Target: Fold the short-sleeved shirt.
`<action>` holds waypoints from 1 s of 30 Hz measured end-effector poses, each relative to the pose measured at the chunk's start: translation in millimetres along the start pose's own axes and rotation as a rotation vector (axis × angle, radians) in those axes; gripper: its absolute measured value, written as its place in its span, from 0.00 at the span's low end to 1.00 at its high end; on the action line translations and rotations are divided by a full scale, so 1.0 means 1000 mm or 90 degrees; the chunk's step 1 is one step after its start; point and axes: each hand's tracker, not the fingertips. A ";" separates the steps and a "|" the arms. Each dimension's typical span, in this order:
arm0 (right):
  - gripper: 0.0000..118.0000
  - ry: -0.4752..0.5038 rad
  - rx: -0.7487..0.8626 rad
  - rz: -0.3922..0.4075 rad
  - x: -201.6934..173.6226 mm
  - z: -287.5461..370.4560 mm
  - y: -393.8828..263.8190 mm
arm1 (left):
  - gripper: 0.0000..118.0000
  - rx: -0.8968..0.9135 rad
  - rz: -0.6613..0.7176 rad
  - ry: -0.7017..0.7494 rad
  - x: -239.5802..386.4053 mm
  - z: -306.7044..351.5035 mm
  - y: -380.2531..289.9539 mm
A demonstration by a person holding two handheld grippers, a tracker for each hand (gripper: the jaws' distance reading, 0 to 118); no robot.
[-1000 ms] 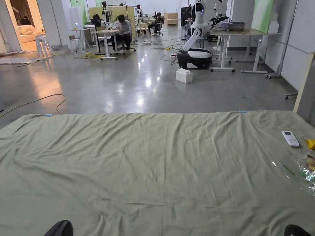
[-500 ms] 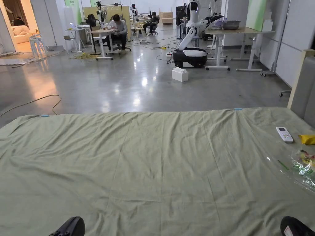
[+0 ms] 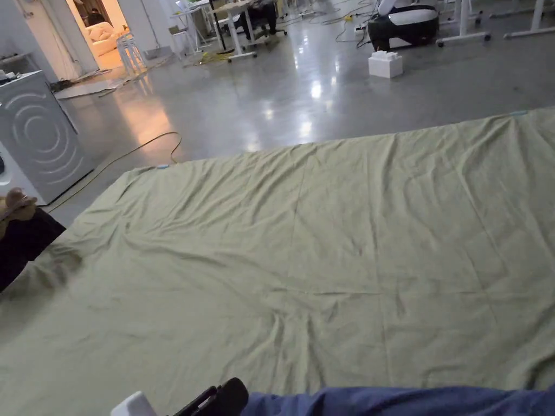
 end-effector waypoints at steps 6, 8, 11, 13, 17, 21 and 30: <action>0.00 -0.003 -0.029 -0.045 0.003 -0.010 -0.005 | 0.84 -0.121 0.176 -0.022 -0.033 -0.070 -0.027; 0.00 -0.007 -0.034 -0.050 0.003 -0.011 -0.005 | 0.84 -0.159 0.215 -0.017 -0.045 -0.088 -0.029; 0.00 -0.009 -0.044 -0.062 0.004 -0.013 -0.008 | 0.79 -0.161 0.197 -0.017 -0.037 -0.097 -0.035; 0.00 -0.014 -0.047 -0.068 0.008 -0.013 -0.010 | 0.49 -0.157 0.231 -0.060 -0.035 -0.100 -0.034; 0.00 -0.024 -0.059 -0.070 0.013 -0.014 -0.012 | 0.07 -0.163 0.237 -0.010 -0.034 -0.105 -0.042; 0.00 -0.033 -0.060 -0.063 0.016 -0.012 -0.011 | 0.07 -0.060 0.257 -0.049 -0.037 -0.071 -0.012; 0.00 -0.017 -0.080 -0.108 0.021 -0.021 -0.026 | 0.07 0.037 0.007 0.079 0.015 -0.005 0.056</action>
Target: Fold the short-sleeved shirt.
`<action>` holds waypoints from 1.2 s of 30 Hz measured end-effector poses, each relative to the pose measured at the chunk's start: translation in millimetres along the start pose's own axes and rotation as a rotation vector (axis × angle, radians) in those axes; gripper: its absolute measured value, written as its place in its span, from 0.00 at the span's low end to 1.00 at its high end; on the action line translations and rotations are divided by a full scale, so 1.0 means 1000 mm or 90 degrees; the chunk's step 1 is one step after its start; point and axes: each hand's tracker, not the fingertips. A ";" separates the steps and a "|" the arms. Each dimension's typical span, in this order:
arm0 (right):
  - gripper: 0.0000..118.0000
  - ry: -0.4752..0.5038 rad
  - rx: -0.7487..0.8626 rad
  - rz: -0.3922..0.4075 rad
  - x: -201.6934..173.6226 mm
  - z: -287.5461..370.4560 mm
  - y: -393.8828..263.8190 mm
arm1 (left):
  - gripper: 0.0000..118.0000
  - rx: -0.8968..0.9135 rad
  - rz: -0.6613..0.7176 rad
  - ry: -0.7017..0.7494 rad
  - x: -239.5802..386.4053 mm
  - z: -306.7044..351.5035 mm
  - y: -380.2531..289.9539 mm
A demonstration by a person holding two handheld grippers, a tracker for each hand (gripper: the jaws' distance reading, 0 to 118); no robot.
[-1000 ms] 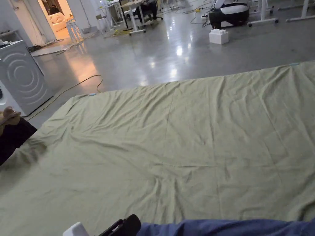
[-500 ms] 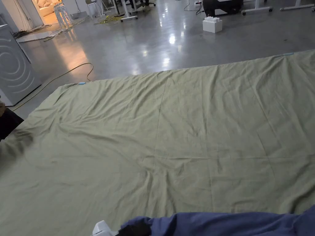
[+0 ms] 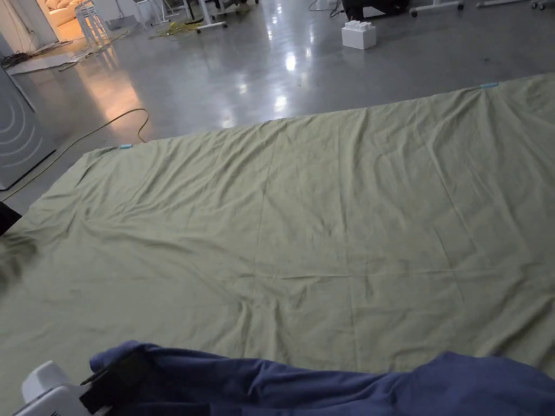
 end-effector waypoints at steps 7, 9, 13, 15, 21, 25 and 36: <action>0.00 0.007 -0.002 0.017 0.002 0.004 -0.008 | 0.07 -0.126 -0.101 -0.136 0.135 -0.058 -0.103; 0.00 0.003 0.000 0.004 0.005 0.006 -0.009 | 0.07 -0.187 -0.143 -0.128 0.160 -0.088 -0.144; 0.00 0.001 -0.007 -0.024 0.010 0.009 -0.011 | 0.18 -0.217 -0.202 -0.090 0.182 -0.121 -0.189; 0.00 -0.009 -0.012 -0.025 0.013 0.012 -0.013 | 0.66 -0.217 -0.197 -0.112 0.184 -0.120 -0.184; 0.00 -0.011 -0.035 -0.051 0.027 0.012 -0.022 | 0.87 -0.096 -0.125 -0.173 0.167 -0.066 -0.124; 0.00 -0.018 -0.047 -0.051 0.032 0.012 -0.029 | 0.39 -0.143 -0.033 -0.185 0.147 -0.076 -0.134; 0.00 -0.043 -0.042 -0.052 0.036 0.022 -0.024 | 0.02 -0.311 -0.044 -0.164 0.158 -0.153 -0.221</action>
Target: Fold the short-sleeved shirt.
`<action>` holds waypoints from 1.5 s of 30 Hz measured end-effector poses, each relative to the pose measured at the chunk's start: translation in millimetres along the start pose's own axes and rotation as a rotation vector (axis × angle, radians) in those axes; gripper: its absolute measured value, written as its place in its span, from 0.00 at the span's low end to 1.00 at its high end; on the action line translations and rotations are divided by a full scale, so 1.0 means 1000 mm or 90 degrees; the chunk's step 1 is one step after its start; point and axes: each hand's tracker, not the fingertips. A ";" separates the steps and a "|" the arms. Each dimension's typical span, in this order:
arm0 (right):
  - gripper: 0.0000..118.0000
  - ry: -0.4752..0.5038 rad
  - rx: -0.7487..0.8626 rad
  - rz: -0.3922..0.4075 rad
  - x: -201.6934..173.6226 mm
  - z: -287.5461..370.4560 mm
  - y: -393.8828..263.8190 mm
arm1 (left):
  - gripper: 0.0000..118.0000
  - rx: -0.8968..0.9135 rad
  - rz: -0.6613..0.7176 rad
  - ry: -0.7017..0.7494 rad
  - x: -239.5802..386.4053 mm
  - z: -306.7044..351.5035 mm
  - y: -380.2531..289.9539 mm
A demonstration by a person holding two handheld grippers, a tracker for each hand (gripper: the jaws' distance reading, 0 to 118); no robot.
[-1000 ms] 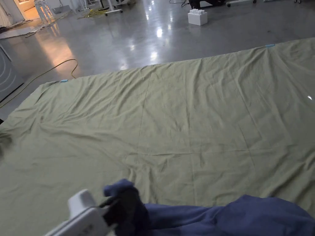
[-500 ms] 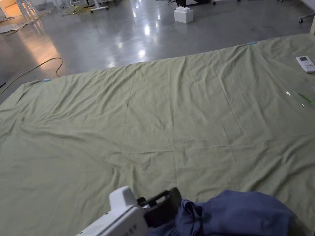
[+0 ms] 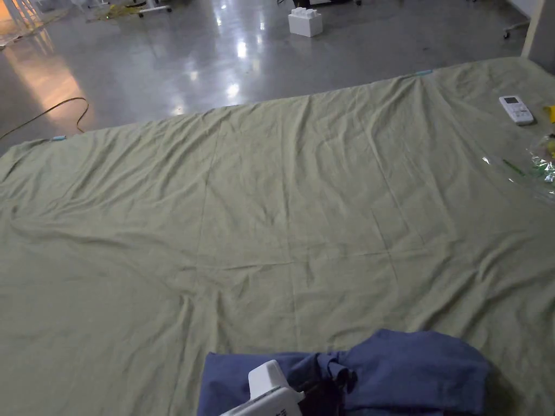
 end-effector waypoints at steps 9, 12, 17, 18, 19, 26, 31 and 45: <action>0.00 0.025 -0.012 0.020 -0.005 -0.010 -0.002 | 0.96 0.129 0.051 -0.059 -0.064 0.137 0.051; 0.00 0.031 -0.020 0.027 -0.008 -0.011 -0.005 | 0.96 0.173 0.153 -0.018 -0.112 0.150 0.055; 0.00 0.029 -0.030 0.048 -0.016 -0.011 -0.008 | 0.74 0.072 0.290 -0.102 -0.152 0.109 0.046; 0.00 0.028 -0.030 0.050 -0.016 -0.011 -0.007 | 0.62 0.062 0.284 -0.137 -0.151 0.100 0.041; 0.00 0.027 -0.030 0.050 -0.018 -0.010 -0.006 | 0.49 0.070 0.263 -0.118 -0.144 0.093 0.038; 0.00 0.020 -0.026 0.052 -0.020 -0.007 -0.002 | 0.11 0.117 0.219 -0.074 -0.130 0.110 0.045; 0.00 0.040 -0.031 0.048 -0.024 -0.015 -0.001 | 0.11 0.171 0.129 -0.028 -0.119 0.181 0.066; 0.00 0.039 -0.010 0.068 -0.027 0.008 0.001 | 0.15 0.005 -0.232 0.065 0.089 0.020 -0.005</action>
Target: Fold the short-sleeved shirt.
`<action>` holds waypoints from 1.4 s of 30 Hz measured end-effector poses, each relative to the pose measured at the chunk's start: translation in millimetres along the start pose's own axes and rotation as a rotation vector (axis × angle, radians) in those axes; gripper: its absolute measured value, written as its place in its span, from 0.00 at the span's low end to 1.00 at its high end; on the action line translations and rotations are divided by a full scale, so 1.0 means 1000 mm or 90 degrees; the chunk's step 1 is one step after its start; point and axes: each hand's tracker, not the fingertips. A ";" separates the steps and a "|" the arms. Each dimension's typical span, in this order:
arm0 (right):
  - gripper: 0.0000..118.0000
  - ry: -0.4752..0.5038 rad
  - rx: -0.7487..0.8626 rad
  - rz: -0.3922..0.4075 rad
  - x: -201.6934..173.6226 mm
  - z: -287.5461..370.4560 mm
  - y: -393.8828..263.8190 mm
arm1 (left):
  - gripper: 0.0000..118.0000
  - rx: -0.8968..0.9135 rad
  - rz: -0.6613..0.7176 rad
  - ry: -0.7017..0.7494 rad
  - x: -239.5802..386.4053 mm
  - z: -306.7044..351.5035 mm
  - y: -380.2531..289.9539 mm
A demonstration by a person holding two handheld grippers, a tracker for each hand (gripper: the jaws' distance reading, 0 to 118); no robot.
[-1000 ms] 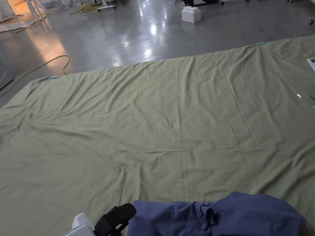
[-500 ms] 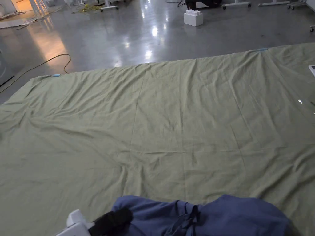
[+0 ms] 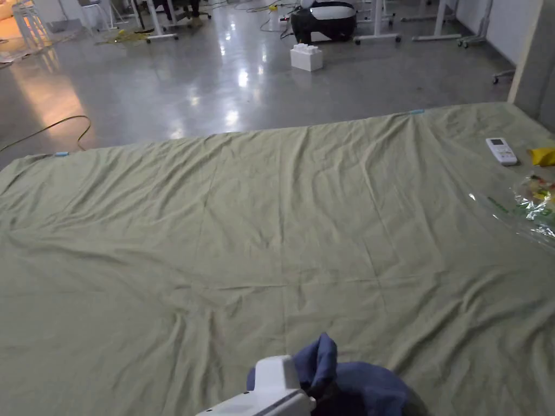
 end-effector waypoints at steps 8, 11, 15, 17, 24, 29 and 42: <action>0.00 -0.027 0.003 -0.032 0.023 0.006 -0.007 | 0.63 0.115 0.082 -0.111 -0.013 0.056 0.014; 0.00 -0.033 -0.001 -0.033 0.024 0.006 -0.007 | 0.62 0.111 0.161 -0.091 -0.031 0.056 0.011; 0.00 -0.028 0.000 -0.045 0.025 0.008 -0.009 | 0.01 0.019 0.196 -0.074 -0.038 -0.005 -0.002; 0.00 -0.034 -0.007 -0.030 0.022 0.012 -0.008 | 0.01 -0.028 0.197 -0.129 -0.033 -0.031 -0.009; 0.00 -0.021 -0.049 -0.015 0.018 -0.004 -0.019 | 0.00 -0.089 0.093 -0.062 -0.014 -0.059 -0.020; 0.00 0.033 -0.134 -0.013 0.010 -0.062 -0.032 | 0.00 0.026 0.079 -0.111 -0.011 0.010 0.003; 0.00 -0.005 -0.349 0.094 -0.019 -0.240 -0.065 | 0.35 0.105 0.197 -0.116 -0.125 0.114 -0.019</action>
